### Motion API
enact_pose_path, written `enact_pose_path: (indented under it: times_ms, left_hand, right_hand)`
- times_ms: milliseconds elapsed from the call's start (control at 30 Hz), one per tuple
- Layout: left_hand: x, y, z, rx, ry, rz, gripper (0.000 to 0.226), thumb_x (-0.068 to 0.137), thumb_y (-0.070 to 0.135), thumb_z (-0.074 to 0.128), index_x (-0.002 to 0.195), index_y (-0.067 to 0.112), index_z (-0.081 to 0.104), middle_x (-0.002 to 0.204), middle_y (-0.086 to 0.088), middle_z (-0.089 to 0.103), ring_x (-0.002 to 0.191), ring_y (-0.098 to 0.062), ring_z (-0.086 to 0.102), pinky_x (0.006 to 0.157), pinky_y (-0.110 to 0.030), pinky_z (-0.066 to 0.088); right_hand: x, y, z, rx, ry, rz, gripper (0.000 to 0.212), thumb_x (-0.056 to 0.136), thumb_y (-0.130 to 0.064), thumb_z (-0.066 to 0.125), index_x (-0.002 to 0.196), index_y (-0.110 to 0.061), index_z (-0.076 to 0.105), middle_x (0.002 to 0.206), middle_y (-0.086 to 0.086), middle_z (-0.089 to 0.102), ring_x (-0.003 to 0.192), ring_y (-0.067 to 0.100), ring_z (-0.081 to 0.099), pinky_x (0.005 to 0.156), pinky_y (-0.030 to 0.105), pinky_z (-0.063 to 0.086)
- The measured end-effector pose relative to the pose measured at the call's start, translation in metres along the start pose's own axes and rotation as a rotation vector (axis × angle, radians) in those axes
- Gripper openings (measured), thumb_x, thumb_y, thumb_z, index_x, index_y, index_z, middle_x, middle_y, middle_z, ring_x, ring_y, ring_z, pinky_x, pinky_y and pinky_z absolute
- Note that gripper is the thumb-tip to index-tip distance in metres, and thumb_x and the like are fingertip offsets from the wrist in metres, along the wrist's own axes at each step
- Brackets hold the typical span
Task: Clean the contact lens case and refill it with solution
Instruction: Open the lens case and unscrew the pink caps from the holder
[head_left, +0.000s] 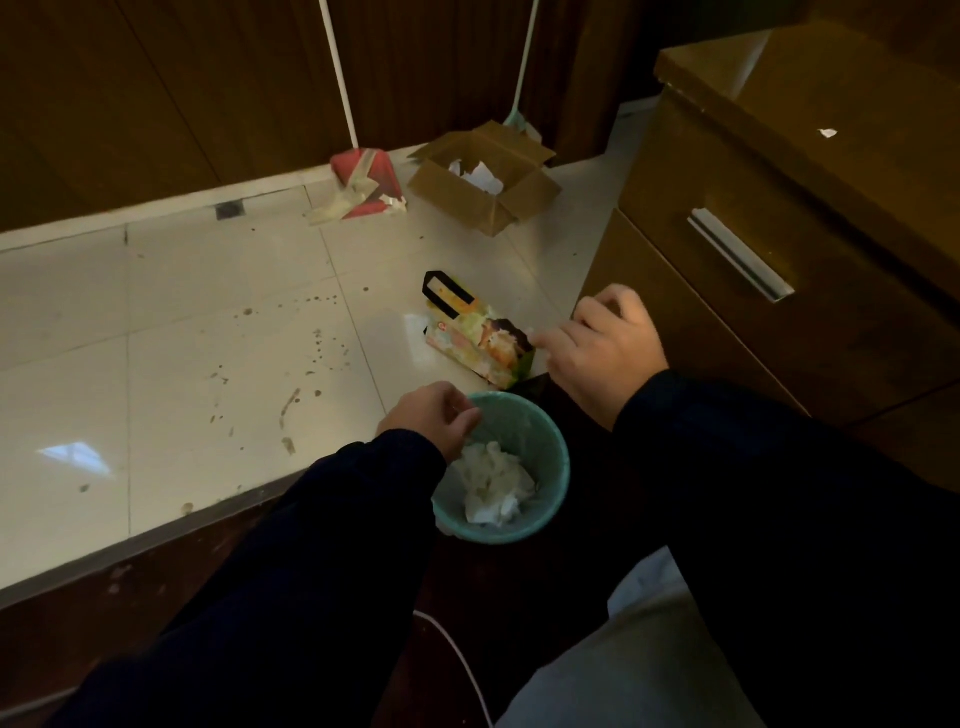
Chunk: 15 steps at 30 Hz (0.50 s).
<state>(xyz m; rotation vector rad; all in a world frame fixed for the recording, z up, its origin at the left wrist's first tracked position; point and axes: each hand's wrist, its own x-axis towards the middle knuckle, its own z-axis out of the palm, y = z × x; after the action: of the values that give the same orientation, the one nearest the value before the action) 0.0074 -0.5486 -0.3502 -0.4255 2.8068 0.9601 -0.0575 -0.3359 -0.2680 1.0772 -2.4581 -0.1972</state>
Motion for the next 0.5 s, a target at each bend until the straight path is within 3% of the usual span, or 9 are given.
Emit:
enact_pose_path:
  times_ms: [100,200,267,367,400,500]
  left_hand:
    - [-0.002,-0.002,0.005,0.014,0.002,-0.009,0.016,0.093,0.046,0.072,0.091,0.031,0.067,0.078,0.018,0.058,0.077,-0.008,0.059,0.061,-0.025,0.041]
    - [-0.004,-0.003,0.008,0.047,-0.023,-0.023,0.016,0.094,0.045,0.071,0.091,0.031,0.065,0.083,0.015,0.061,0.082,-0.012,0.06,0.069,-0.027,0.044]
    - [-0.006,-0.002,0.009,0.042,-0.025,-0.027,0.015,0.094,0.044,0.071,0.089,0.032,0.063,0.084,0.013,0.062,0.082,-0.012,0.061,0.07,-0.028,0.045]
    - [-0.005,0.0,0.009,0.019,-0.005,-0.026,0.013,0.096,0.041,0.068,0.09,0.03,0.065,0.086,0.01,0.067,0.083,-0.013,0.062,0.072,-0.028,0.046]
    - [-0.005,0.002,0.008,0.015,0.001,-0.027,0.011,0.098,0.039,0.067,0.092,0.029,0.066,0.087,0.009,0.069,0.084,-0.014,0.064,0.072,-0.028,0.047]
    - [-0.005,0.007,0.006,-0.018,-0.012,-0.042,0.011,0.101,0.026,0.06,0.098,0.027,0.071,0.089,0.006,0.074,0.086,-0.017,0.07,0.075,-0.029,0.052]
  right_hand:
    - [0.008,-0.001,0.004,0.054,0.069,0.071,0.014,0.097,-0.015,0.065,0.102,-0.017,0.078,0.078,0.0,0.075,0.088,0.027,0.069,0.101,0.046,0.041]
    - [0.006,-0.013,0.018,0.084,-0.142,-0.017,0.012,0.094,-0.02,0.072,0.106,-0.017,0.075,0.09,0.001,0.078,0.093,0.025,0.07,0.098,0.043,0.046]
    - [-0.004,-0.022,0.029,0.025,-0.228,-0.105,0.005,0.092,-0.019,0.074,0.097,-0.016,0.076,0.086,0.002,0.077,0.087,0.022,0.071,0.091,0.039,0.051]
    - [-0.007,-0.027,0.038,0.042,-0.079,-0.012,0.012,0.083,-0.014,0.082,0.076,-0.014,0.073,0.067,0.004,0.071,0.073,0.024,0.067,0.081,0.038,0.054]
    - [-0.004,-0.027,0.038,0.044,-0.106,0.024,0.013,0.084,-0.016,0.082,0.076,-0.015,0.072,0.066,0.003,0.069,0.073,0.024,0.066,0.081,0.039,0.053]
    - [0.001,-0.03,0.044,0.043,-0.405,0.001,0.011,0.093,-0.024,0.073,0.085,-0.02,0.069,0.07,-0.006,0.057,0.081,0.02,0.066,0.089,0.039,0.043]
